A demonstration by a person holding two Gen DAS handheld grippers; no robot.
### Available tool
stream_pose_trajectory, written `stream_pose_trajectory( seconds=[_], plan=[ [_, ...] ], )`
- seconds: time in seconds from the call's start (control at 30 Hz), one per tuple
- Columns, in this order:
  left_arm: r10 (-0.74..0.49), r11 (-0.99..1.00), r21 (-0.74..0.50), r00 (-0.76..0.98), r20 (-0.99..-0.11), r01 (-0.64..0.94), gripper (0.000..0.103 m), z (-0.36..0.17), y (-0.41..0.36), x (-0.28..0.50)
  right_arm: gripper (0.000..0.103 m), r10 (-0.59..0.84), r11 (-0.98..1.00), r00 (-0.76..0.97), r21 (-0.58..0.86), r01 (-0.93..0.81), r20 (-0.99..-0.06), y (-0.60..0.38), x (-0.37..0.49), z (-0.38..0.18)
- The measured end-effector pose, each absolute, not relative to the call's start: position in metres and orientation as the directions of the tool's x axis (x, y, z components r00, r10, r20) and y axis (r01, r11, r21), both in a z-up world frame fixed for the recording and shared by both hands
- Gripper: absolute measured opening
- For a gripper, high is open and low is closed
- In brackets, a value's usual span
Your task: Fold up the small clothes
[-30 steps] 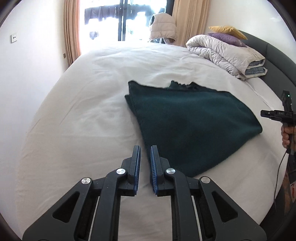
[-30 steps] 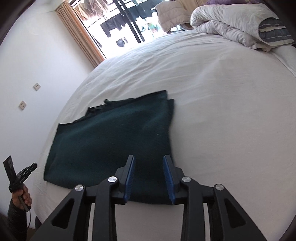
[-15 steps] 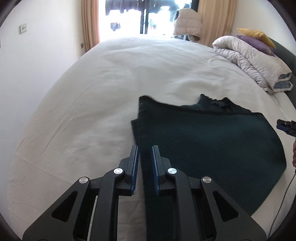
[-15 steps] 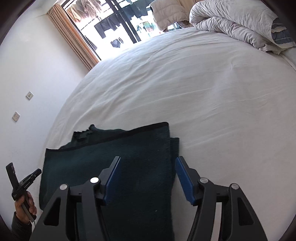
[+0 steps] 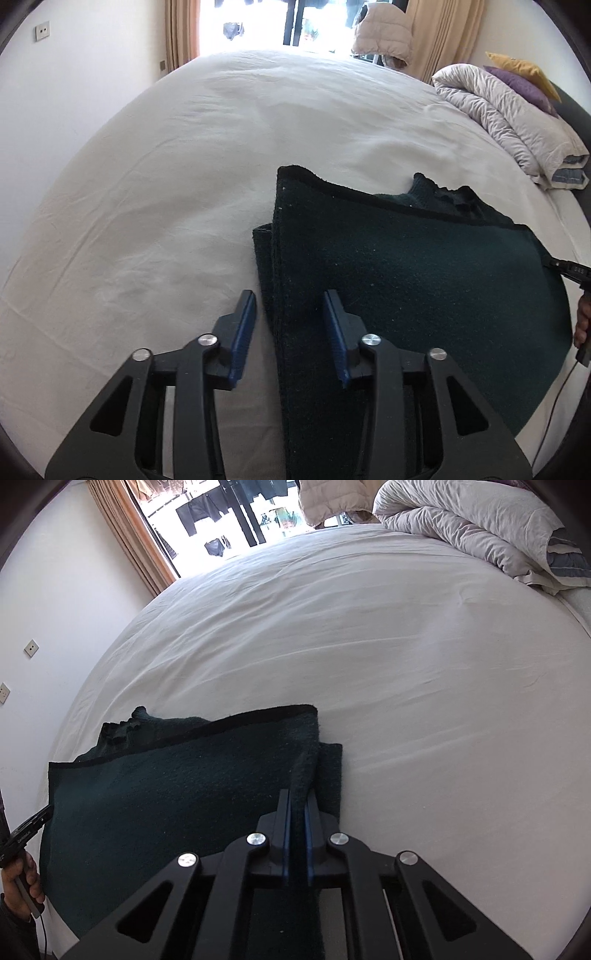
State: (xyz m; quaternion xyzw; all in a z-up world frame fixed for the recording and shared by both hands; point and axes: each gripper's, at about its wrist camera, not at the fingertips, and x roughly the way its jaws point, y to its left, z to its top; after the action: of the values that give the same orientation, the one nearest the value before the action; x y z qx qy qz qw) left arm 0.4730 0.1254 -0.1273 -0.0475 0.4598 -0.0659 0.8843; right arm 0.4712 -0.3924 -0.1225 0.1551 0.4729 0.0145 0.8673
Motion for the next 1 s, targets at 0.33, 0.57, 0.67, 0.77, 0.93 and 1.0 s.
stream_pose_trajectory(
  seconds=[0.33, 0.57, 0.67, 0.77, 0.93, 1.0],
  plan=[
    [-0.161, 0.986, -0.15, 0.59, -0.792, 0.067, 0.008, -0.133, 0.127, 0.472, 0.005, 0.116, 0.95, 0.589, 0.262, 0.169, -0.8, -0.392, 0.469, -0.121],
    [-0.181, 0.967, -0.252, 0.609, -0.772, -0.032, 0.008, -0.147, 0.145, 0.463, 0.005, 0.102, 0.937, 0.59, 0.276, 0.214, -0.801, -0.399, 0.468, -0.135],
    [-0.19, 0.962, -0.269, 0.61, -0.769, -0.039, 0.008, -0.152, 0.146, 0.465, 0.006, 0.143, 0.923, 0.585, 0.321, 0.212, -0.798, -0.405, 0.471, -0.142],
    [-0.225, 0.956, -0.295, 0.611, -0.759, -0.014, 0.011, -0.151, 0.147, 0.466, 0.024, 0.161, 0.919, 0.574, 0.335, 0.21, -0.803, -0.408, 0.467, -0.134],
    [-0.149, 0.981, -0.194, 0.667, -0.73, 0.008, 0.012, -0.109, 0.143, 0.445, 0.038, 0.09, 0.924, 0.676, 0.314, 0.217, -0.732, -0.394, 0.437, -0.092],
    [-0.131, 0.99, -0.135, 0.714, -0.688, 0.051, 0.012, -0.084, 0.126, 0.438, 0.038, 0.175, 0.912, 0.699, 0.382, 0.151, -0.693, -0.376, 0.435, -0.082]
  ],
)
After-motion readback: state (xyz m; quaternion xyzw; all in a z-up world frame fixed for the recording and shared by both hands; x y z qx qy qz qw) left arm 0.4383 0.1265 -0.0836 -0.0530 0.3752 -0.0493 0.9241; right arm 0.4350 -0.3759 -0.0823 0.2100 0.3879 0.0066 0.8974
